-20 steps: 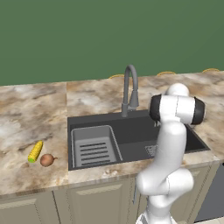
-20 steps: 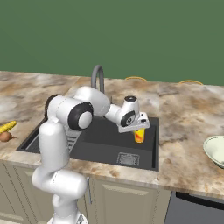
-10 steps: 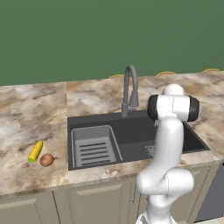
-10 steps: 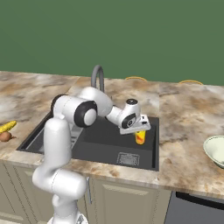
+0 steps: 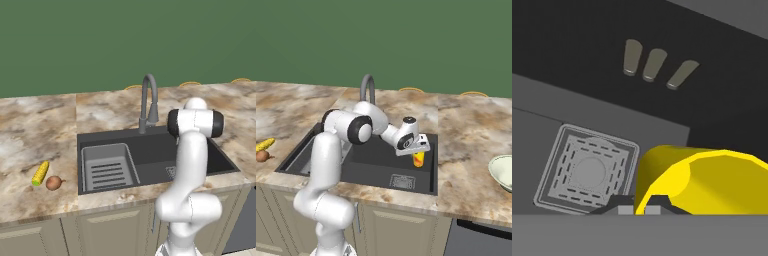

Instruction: Remove the onion and corn from the sink. Then move the bowl and cup from the counter to the sink for washing.

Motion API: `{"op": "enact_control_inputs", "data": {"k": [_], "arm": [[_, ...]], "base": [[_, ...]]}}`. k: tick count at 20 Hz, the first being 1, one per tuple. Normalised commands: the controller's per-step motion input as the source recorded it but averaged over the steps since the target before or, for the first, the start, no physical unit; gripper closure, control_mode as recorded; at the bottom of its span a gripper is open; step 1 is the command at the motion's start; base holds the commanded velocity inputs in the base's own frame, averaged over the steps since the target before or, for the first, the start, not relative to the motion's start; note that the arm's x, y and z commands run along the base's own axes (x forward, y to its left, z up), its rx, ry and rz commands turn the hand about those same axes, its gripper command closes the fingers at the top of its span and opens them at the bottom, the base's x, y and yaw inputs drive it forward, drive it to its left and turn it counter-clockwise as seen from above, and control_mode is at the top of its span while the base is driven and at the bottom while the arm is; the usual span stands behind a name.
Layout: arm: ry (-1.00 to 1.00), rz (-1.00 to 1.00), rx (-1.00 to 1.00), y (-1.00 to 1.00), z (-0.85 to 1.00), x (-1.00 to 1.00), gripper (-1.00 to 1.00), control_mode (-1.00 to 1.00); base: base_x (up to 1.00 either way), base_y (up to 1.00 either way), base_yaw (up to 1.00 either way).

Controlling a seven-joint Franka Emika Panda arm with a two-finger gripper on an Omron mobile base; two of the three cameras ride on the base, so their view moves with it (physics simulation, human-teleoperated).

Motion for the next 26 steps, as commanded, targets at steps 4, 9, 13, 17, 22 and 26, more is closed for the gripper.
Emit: {"op": "enact_control_inputs", "data": {"k": [4,9,13,17,22,26], "arm": [[0.0,0.0,0.0,-0.03,-0.28,0.12,1.0,-1.0],[0.0,0.0,0.0,-0.05,-0.28,0.1,1.0,-1.0],[-0.01,0.0,0.0,-0.05,-0.27,0.11,1.0,-1.0],[-0.02,0.0,0.0,-0.08,-0.25,0.07,1.0,-1.0],[-0.01,0.0,0.0,-0.09,-0.25,0.07,1.0,-1.0],[0.0,0.0,0.0,-0.09,-0.25,0.09,1.0,-1.0]], "base": [[0.0,0.0,0.0],[0.0,0.0,0.0],[0.0,0.0,0.0],[0.0,0.0,0.0],[0.0,0.0,0.0],[0.0,0.0,0.0]]}}
